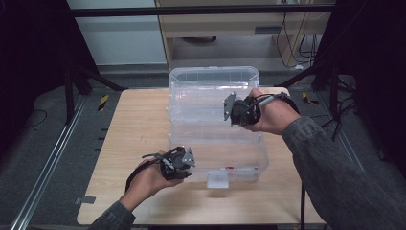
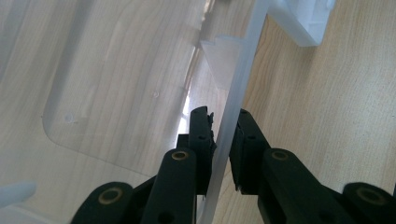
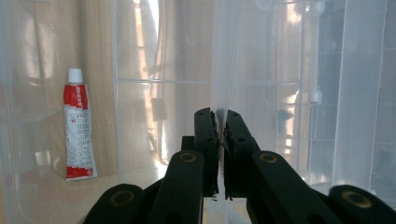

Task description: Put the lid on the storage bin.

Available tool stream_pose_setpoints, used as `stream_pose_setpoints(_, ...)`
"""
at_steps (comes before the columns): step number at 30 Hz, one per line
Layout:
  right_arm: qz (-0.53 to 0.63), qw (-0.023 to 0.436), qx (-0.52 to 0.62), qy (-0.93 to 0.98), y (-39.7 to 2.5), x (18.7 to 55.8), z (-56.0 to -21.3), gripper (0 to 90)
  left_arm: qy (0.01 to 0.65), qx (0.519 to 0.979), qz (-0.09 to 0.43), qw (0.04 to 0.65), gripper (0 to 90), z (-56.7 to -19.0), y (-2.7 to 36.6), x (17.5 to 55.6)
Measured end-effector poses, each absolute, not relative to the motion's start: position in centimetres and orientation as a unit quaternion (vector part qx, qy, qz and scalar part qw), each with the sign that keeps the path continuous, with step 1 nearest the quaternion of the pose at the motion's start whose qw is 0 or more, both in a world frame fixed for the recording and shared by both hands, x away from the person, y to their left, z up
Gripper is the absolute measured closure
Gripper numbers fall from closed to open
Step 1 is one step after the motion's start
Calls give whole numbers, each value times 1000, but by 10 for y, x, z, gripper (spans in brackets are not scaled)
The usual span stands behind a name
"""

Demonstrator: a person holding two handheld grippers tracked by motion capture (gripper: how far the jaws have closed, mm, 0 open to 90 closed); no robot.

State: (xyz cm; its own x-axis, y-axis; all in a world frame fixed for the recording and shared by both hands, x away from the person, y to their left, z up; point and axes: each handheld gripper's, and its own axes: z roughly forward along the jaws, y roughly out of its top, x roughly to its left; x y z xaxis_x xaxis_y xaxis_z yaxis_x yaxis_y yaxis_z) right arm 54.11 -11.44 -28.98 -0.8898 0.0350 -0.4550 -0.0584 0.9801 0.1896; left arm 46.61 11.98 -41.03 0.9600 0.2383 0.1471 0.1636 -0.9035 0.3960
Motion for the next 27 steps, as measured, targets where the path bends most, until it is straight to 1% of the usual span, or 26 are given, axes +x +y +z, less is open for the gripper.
stream_pose_setpoints(15, 121, 240, -8, 963, -120, 524, -295, 863, 102, 971, 100, 194, 789, -411, 120, 466)
stream_pose_setpoints(16, 122, 240, -8, 963, -121, 523, -295, 863, 129, 968, 91, 198, 789, -412, 120, 462)
stream_pose_setpoints(21, 129, 238, -7, 963, -124, 517, -298, 861, 129, 968, 92, 197, 788, -412, 120, 462)
stream_pose_setpoints(22, 131, 237, -9, 962, -124, 516, -298, 861, 102, 971, 101, 193, 787, -410, 120, 466)
stream_pose_setpoints(23, 132, 236, -6, 963, -125, 515, -298, 859, 119, 969, 95, 195, 787, -411, 120, 463)
stream_pose_setpoints(24, 132, 237, -6, 963, -125, 515, -299, 858, 104, 970, 102, 193, 786, -410, 120, 465)
stream_pose_setpoints(27, 134, 239, -2, 962, -128, 517, -299, 851, 107, 970, 105, 192, 782, -411, 120, 464)
